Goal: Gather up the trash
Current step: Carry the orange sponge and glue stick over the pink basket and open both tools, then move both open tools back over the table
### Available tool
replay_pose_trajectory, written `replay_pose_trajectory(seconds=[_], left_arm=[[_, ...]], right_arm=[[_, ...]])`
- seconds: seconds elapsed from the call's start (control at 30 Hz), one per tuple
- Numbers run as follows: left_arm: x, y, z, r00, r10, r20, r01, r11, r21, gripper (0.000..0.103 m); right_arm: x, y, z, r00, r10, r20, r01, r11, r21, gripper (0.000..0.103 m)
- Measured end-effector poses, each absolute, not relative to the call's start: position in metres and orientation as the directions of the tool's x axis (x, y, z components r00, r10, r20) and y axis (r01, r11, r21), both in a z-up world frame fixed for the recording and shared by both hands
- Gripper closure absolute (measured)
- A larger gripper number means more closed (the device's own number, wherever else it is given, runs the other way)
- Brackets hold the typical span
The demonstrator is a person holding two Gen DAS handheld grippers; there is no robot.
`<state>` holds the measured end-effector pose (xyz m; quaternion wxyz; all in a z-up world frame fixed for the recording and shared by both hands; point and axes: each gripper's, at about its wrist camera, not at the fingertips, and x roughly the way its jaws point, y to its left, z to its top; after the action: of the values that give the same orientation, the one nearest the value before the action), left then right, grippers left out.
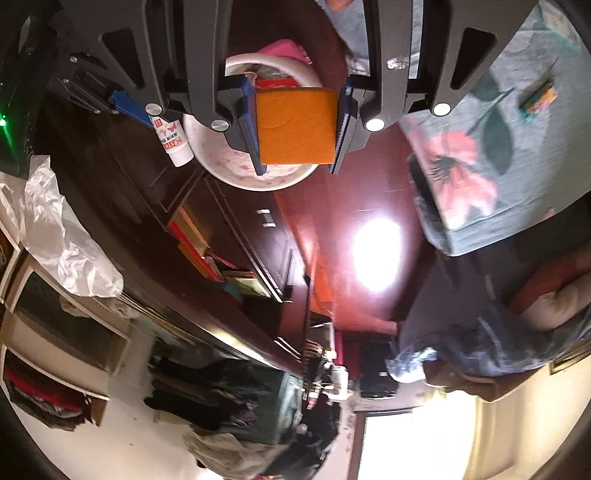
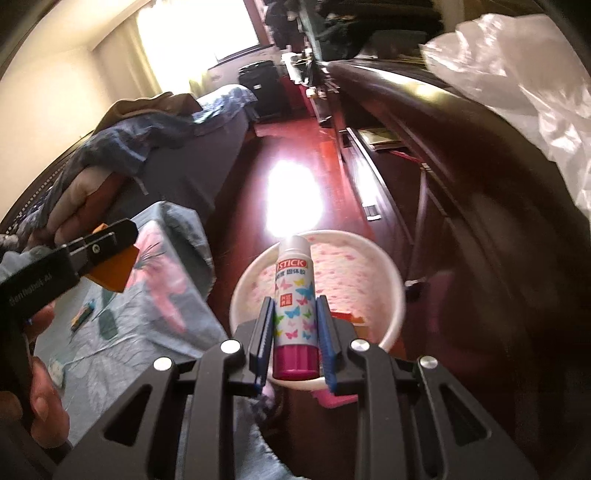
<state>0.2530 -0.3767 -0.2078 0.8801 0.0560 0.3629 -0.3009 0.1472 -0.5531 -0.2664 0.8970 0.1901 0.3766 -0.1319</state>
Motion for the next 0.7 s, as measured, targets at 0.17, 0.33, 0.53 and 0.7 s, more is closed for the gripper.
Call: replay_pose_trajectory(seconds=[0.17,0.33,0.53,0.7], left_arm=[[0.259,-0.406,-0.22,0.523,-0.502,-0.689,0.602,0.79,-0.119,0.069],[0.272,-0.426,-0.24,0.486,-0.495,-0.72,0.604,0.786,-0.133,0.069],[0.297,-0.435,-0.262,0.435,-0.508,-0.743,0.591,0.784,-0.189,0.05],[0.303,-0.426,-0.263,0.45,-0.522,-0.725,0.576,0.789,-0.211,0.029]], right_arm=[[0.153,-0.566,-0.272,0.67,-0.123,-0.732,0.406,0.886,0.223,0.079],[0.168,-0.574,-0.286,0.654,-0.13,-0.745,0.414,0.886,0.21,0.079],[0.191,-0.581,-0.311,0.628,-0.137,-0.766,0.431,0.881,0.196,0.077],[0.195,-0.582,-0.316,0.632,-0.147,-0.761,0.442,0.875,0.198,0.061]])
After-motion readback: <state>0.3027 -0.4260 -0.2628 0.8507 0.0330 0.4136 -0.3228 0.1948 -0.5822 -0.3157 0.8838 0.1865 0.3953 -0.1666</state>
